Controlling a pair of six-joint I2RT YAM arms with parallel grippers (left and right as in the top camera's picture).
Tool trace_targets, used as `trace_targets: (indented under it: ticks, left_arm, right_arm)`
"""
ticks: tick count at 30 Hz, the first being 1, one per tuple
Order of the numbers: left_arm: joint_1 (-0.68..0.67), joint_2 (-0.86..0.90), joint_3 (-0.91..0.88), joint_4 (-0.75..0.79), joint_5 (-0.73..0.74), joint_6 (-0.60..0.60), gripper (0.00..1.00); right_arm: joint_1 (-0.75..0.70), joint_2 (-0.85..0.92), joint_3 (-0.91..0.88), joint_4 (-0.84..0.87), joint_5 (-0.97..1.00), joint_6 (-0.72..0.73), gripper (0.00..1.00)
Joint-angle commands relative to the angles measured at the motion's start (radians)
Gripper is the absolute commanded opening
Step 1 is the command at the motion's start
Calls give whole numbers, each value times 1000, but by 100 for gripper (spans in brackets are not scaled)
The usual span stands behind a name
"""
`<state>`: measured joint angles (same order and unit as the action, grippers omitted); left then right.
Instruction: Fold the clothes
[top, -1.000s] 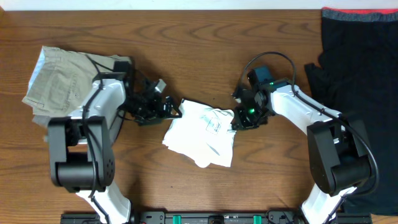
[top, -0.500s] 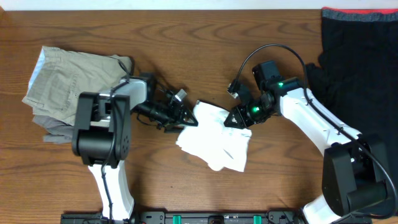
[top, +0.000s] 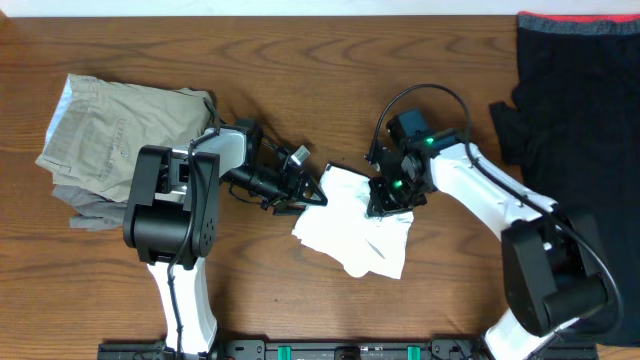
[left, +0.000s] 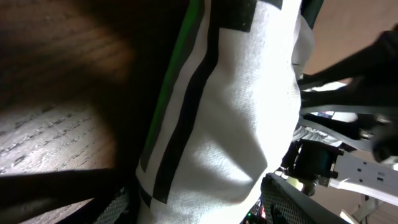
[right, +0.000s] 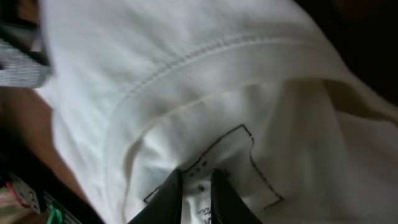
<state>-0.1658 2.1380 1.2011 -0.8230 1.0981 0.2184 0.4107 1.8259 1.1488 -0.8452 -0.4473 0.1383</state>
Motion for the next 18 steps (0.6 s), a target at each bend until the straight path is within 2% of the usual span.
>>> trace_targets:
  ticks: [1,5,7,12,18]
  left_arm:
    - [-3,35,-19,2,-76,20,66]
    - [-3,35,-19,2,-77,13,67]
    - [0,35,-19,-3,-77,7,62]
    - [41,2,-11,-15,-78,6,62]
    - [111,-93,32,-140,-154,11,62]
  right_arm:
    - [15,31,-2,-4,19,26,15]
    - [16,43,-2,-3,22,23,12]
    - [16,39,-2,1,22,-17,12]
    - [0,26,10,-10,48,-47,11]
    - [-31,-72,35,-31,9,-138,11]
